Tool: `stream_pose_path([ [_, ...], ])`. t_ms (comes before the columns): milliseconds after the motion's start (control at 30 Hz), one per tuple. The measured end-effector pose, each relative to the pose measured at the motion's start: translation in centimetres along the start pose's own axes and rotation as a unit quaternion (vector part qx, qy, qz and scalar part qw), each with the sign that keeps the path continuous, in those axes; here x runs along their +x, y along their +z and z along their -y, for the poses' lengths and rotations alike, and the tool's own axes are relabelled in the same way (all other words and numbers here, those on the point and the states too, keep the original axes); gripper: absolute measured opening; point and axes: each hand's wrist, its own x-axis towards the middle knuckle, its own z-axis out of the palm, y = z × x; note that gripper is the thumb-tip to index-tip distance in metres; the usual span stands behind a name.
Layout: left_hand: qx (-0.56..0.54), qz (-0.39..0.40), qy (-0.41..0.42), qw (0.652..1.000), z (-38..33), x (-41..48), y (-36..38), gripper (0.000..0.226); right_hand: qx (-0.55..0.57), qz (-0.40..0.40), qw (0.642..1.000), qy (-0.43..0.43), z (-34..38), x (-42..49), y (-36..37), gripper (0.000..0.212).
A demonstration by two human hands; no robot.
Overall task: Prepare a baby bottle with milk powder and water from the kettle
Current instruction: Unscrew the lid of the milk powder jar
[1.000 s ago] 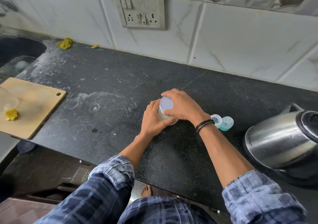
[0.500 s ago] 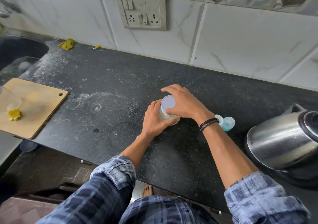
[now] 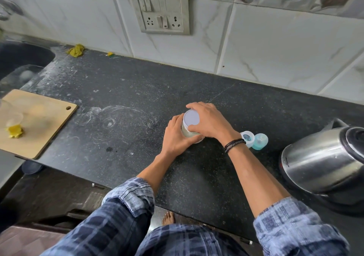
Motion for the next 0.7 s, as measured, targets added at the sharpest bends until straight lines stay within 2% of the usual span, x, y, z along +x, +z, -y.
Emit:
stream_pose_path([
  [133, 0.004, 0.0, 0.002, 1.0, -0.1, 0.1, 0.1, 0.088, 0.014, 0.003, 1.0, -0.017, -0.1, 0.1, -0.6, 0.084],
  [300, 0.003, 0.002, 0.0, 1.0, 0.1, 0.1, 0.1, 0.088, -0.005, -0.006, 1.0, 0.015, -0.1, 0.0, 0.5, 0.075],
  [700, 0.009, 0.001, 0.003, 1.0, -0.1, 0.1, -0.1, 0.084, 0.11, -0.019, 0.994, 0.001, -0.7, 0.8, -0.4, 0.07],
])
